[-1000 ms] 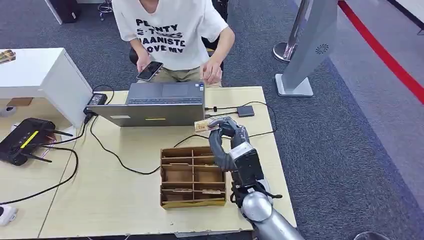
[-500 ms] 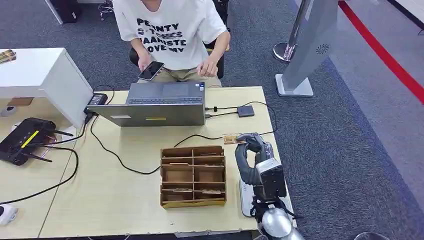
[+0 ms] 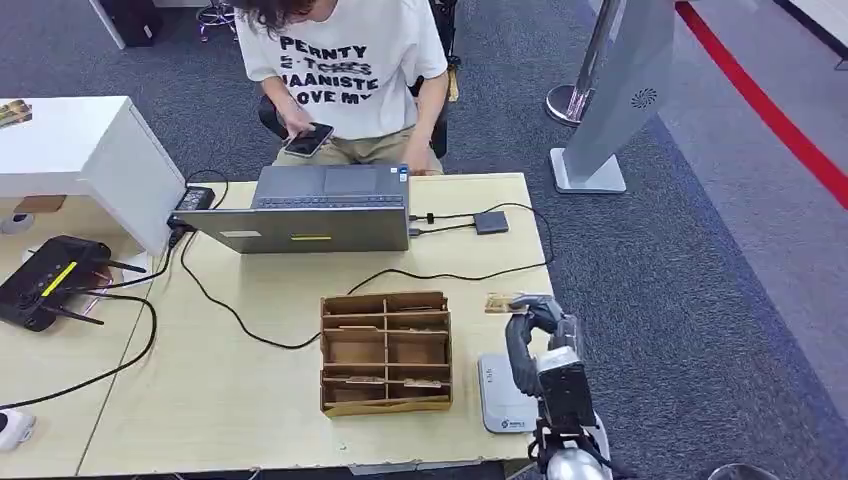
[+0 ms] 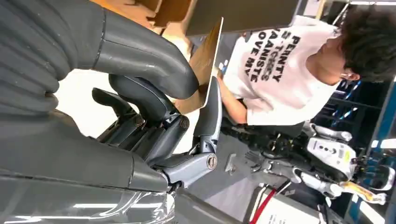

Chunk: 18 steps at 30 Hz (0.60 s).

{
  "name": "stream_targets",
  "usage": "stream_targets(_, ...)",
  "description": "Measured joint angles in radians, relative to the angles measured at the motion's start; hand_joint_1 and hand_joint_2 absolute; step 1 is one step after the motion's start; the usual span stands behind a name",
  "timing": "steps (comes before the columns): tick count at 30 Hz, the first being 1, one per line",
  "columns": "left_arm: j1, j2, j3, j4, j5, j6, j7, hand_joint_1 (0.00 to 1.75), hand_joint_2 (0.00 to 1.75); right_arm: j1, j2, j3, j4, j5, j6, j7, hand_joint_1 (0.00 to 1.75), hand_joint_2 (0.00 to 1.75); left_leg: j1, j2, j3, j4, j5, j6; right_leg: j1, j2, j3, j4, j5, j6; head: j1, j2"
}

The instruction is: Pass the card to the sensor for recognition and then transmit it.

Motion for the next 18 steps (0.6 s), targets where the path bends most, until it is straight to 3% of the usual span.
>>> stream_targets(3,0.000,0.000,0.000,0.000,0.003,0.000,-0.004,0.00,0.00,0.011,-0.012,-0.005,-0.010,-0.161,0.137,0.020,1.75,1.75,0.000,0.000,0.000,0.000,0.000,0.000,0.000,0.000,0.000,0.000,0.000,0.000,0.000,0.000)
stream_targets(6,0.000,0.000,0.000,0.000,0.003,-0.002,-0.009,0.00,0.00,0.018,-0.029,-0.008,-0.014,-0.415,0.344,0.037,1.75,1.75,0.000,0.000,0.000,0.000,0.000,0.000,0.000,0.000,0.000,0.000,0.000,0.000,0.000,0.000)
stream_targets(8,0.000,0.000,0.000,0.000,0.004,-0.005,-0.010,0.00,0.00,0.020,-0.042,-0.012,-0.014,-0.532,0.445,0.050,1.75,1.75,0.000,0.000,0.000,0.000,0.000,0.000,0.000,0.000,0.000,0.000,0.000,0.000,0.000,0.000)
stream_targets(18,0.000,0.000,0.000,0.000,0.013,-0.011,-0.013,0.00,0.00,-0.024,-0.149,-0.025,0.007,-0.684,0.588,0.143,1.75,1.75,0.000,0.000,0.000,0.000,0.000,0.000,0.000,0.000,0.000,0.000,0.000,0.000,0.000,0.000)
